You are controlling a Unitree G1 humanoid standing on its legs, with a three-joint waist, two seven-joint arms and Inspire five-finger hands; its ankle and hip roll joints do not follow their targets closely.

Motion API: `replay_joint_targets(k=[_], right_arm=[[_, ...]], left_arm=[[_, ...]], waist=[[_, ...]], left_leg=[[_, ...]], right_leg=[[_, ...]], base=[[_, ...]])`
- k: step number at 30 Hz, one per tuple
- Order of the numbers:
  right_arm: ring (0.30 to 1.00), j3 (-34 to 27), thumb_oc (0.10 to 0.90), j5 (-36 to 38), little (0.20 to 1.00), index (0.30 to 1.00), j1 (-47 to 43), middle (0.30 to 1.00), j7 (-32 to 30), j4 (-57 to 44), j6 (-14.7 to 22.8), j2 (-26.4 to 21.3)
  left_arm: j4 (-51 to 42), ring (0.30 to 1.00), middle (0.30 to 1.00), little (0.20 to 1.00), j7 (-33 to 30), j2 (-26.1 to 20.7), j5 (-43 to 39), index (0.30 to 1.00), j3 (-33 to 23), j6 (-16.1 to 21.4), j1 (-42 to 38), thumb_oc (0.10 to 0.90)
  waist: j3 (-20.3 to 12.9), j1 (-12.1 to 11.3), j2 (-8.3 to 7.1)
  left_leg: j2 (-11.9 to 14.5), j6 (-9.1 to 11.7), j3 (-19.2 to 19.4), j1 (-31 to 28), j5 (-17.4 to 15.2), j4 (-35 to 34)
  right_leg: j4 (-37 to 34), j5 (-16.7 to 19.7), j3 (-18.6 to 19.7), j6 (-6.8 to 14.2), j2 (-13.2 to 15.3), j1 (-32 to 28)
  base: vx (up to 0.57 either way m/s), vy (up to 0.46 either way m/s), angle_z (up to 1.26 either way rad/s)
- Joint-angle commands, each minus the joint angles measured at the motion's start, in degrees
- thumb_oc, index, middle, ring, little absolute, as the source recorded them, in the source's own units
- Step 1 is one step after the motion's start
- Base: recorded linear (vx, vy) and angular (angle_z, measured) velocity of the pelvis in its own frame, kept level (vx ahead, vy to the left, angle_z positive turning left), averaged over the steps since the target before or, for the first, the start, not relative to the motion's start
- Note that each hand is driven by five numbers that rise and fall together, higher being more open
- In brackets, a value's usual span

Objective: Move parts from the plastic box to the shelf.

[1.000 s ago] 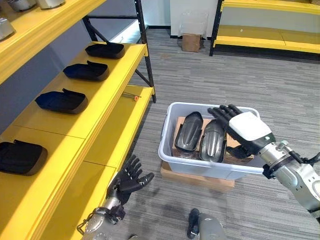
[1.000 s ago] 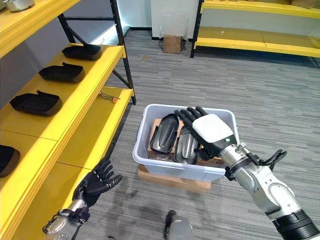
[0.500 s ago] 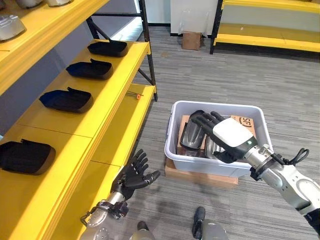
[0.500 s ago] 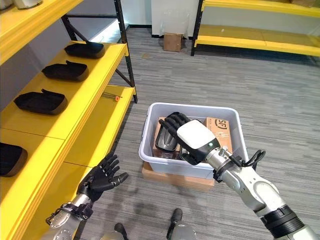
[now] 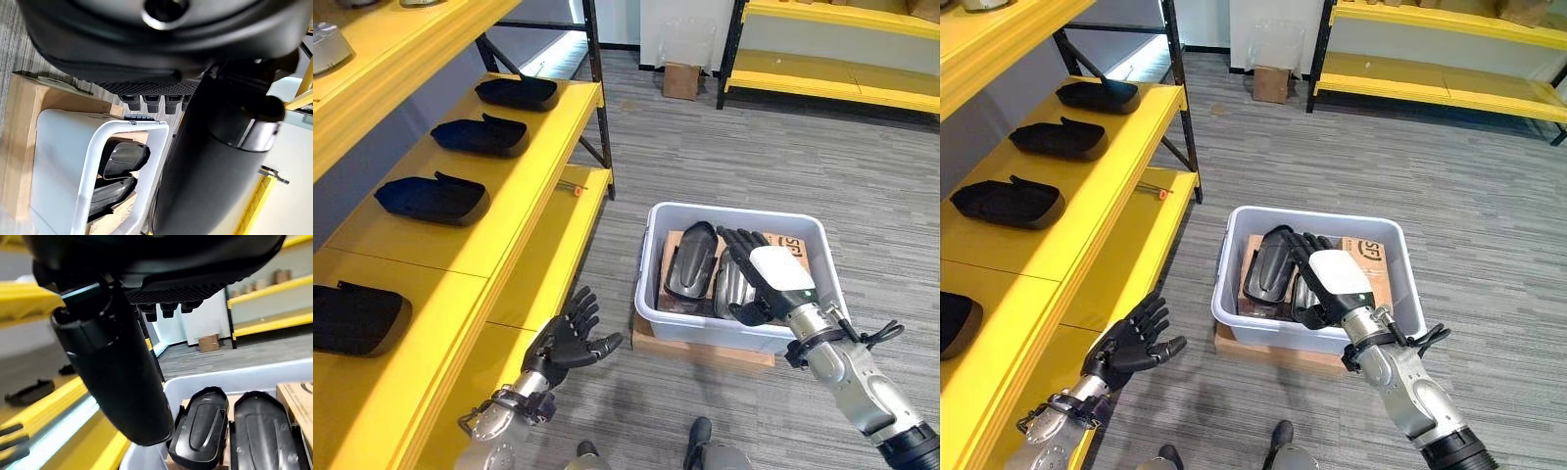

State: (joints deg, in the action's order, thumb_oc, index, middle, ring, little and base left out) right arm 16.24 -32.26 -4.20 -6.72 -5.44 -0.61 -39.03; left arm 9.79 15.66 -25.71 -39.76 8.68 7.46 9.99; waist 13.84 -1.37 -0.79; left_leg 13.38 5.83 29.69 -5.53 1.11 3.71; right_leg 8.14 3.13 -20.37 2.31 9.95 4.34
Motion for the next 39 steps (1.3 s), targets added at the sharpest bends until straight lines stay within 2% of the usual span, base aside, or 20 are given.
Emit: replay_joint_targets(k=[1,7,10,14,16,17,18,21,22,25,27,29,35,39], right_arm=[[1.0,-3.0,0.9,1.8,1.0,1.0,-2.9,1.0,-5.9,-0.6,-0.9,1.4],[1.0,-1.1,0.9,-0.3,1.0,1.0,-2.9,1.0,-6.3,1.6,-0.9,1.9],[1.0,0.3,0.9,-0.3,1.0,1.0,-5.2,1.0,-5.9,2.9,0.0,1.4],[1.0,0.7,0.9,-0.1,1.0,1.0,-6.2,1.0,-4.2,1.9,0.5,1.0],[1.0,1.0,0.9,0.4,1.0,1.0,-6.5,1.0,-3.5,1.2,0.1,0.9],[1.0,1.8,0.9,0.9,1.0,1.0,-7.1,1.0,-2.9,1.1,-0.1,0.9],[1.0,2.4,0.9,1.4,1.0,1.0,-7.5,1.0,-3.1,1.4,0.5,1.0],[1.0,3.1,0.9,1.7,1.0,1.0,-7.0,1.0,-3.4,1.2,1.2,1.5],[1.0,3.0,0.9,0.8,1.0,1.0,-4.9,1.0,-3.4,-0.4,1.1,2.2],[1.0,2.7,0.9,0.6,1.0,1.0,-3.1,1.0,-3.9,-0.8,1.8,2.3],[1.0,3.0,0.9,0.1,1.0,1.0,-2.3,1.0,-4.5,-0.8,2.4,2.5],[1.0,3.2,0.9,-0.1,1.0,1.0,-2.1,1.0,-4.9,-1.1,2.2,2.5],[1.0,3.8,0.9,0.2,1.0,1.0,-2.2,1.0,-6.1,-0.9,1.0,2.9],[1.0,4.0,0.9,0.0,1.0,1.0,-2.4,1.0,-6.2,-0.8,1.5,2.8]], left_arm=[[-7.7,1.0,1.0,1.0,0.3,-0.7,0.8,1.0,-3.1,4.1,-2.2,0.9],[-7.1,1.0,1.0,1.0,-1.2,0.0,1.9,1.0,-3.5,4.5,-2.8,0.9],[-6.4,1.0,1.0,1.0,-2.1,0.4,2.4,1.0,-3.9,5.0,-3.4,0.9],[-6.1,1.0,1.0,1.0,-1.8,0.8,3.3,1.0,-3.9,4.4,-4.6,0.9],[-6.4,1.0,1.0,1.0,-2.0,0.8,3.5,1.0,-3.4,3.6,-5.2,0.9],[-6.5,1.0,1.0,1.0,-2.3,0.4,3.5,1.0,-2.7,3.2,-5.5,0.9],[-6.4,1.0,1.0,1.0,-2.7,0.2,3.6,1.0,-2.7,3.3,-5.1,0.9],[-6.7,1.0,1.0,1.0,-3.0,0.0,3.5,1.0,-3.1,3.6,-3.3,0.9],[-7.6,1.0,1.0,1.0,-2.4,-0.3,3.5,1.0,-3.8,3.6,-1.3,0.9],[-7.7,1.0,1.0,1.0,-1.0,-0.6,3.0,1.0,-4.1,3.9,-0.1,0.9],[-7.5,1.0,1.0,1.0,0.1,-0.9,2.5,1.0,-4.0,4.4,0.6,0.9],[-7.6,1.0,1.0,1.0,0.4,-1.0,2.4,1.0,-3.9,4.5,0.8,0.9],[-7.7,1.0,1.0,1.0,1.5,-1.9,2.2,1.0,-2.4,3.9,0.3,0.9],[-7.2,1.0,1.0,1.0,0.9,-2.2,1.8,1.0,-1.7,4.0,0.5,0.9]], waist=[[-1.4,0.2,-0.73],[-1.3,0.6,-0.96],[-1.3,0.9,-1.32],[-1.5,1.5,-1.7],[-1.4,2.0,-1.54],[-1.1,1.7,-0.98],[-0.8,1.1,-0.32],[-0.3,0.1,0.48],[-0.2,-0.2,0.95],[0.0,-0.4,1.22],[-0.1,-0.2,1.15],[-0.1,-0.1,1.09],[-0.2,0.4,0.8],[0.1,0.3,0.6]], left_leg=[[0.8,-1.1,-3.7,4.6,-1.1,1.7],[3.7,0.2,-3.4,4.9,-0.3,3.2],[6.6,1.6,-3.1,5.1,1.0,6.0],[8.5,2.7,-1.9,5.8,2.6,10.2],[8.2,3.1,-0.8,6.8,3.0,12.4],[6.4,3.0,-1.4,8.5,3.3,12.2],[5.2,2.1,-1.8,10.1,5.3,10.9],[3.4,2.0,-3.6,11.8,7.5,7.2],[2.8,2.3,-3.9,13.1,9.6,4.7],[2.4,2.5,-3.6,14.5,10.7,3.9],[1.5,2.8,-2.8,14.1,8.6,3.4],[1.0,2.4,-1.8,13.6,8.0,2.7],[-0.7,0.4,1.6,11.5,4.1,2.7],[-1.1,-0.4,1.9,11.3,2.5,3.7]], right_leg=[[5.4,-13.6,0.1,3.2,1.0,-7.8],[5.7,-14.1,-0.2,2.0,0.2,-7.9],[5.6,-14.7,-0.4,0.5,-1.3,-8.0],[3.9,-14.4,-0.9,-0.3,-2.4,-8.8],[2.6,-13.9,-1.1,-0.6,-3.2,-9.4],[2.2,-13.8,-0.5,-0.6,-4.1,-9.8],[2.0,-13.1,-0.4,-1.2,-5.1,-9.6],[1.8,-13.1,0.0,-1.2,-5.9,-10.2],[1.6,-13.0,-0.2,-1.0,-6.1,-10.5],[1.8,-13.1,-0.5,-0.9,-6.1,-10.6],[2.2,-13.9,-0.6,-0.4,-6.0,-10.7],[2.1,-13.7,-1.0,-0.3,-6.0,-10.6],[2.4,-13.7,-2.4,-0.4,-6.7,-10.4],[3.1,-14.2,-2.4,-0.6,-6.8,-10.3]], base=[[-0.02,-0.155,-0.02],[-0.03,-0.182,-0.07],[-0.03,-0.291,-0.07],[0.02,-0.239,-0.2],[0.05,-0.176,-0.01],[0.05,-0.128,0.03],[0.06,-0.13,0.05],[0.13,-0.041,-0.12],[0.19,-0.008,-0.45],[0.12,-0.004,-0.3],[0.14,-0.019,-0.2],[0.1,-0.01,-0.1],[0.12,0.006,0.04],[0.16,0.051,0.08]])
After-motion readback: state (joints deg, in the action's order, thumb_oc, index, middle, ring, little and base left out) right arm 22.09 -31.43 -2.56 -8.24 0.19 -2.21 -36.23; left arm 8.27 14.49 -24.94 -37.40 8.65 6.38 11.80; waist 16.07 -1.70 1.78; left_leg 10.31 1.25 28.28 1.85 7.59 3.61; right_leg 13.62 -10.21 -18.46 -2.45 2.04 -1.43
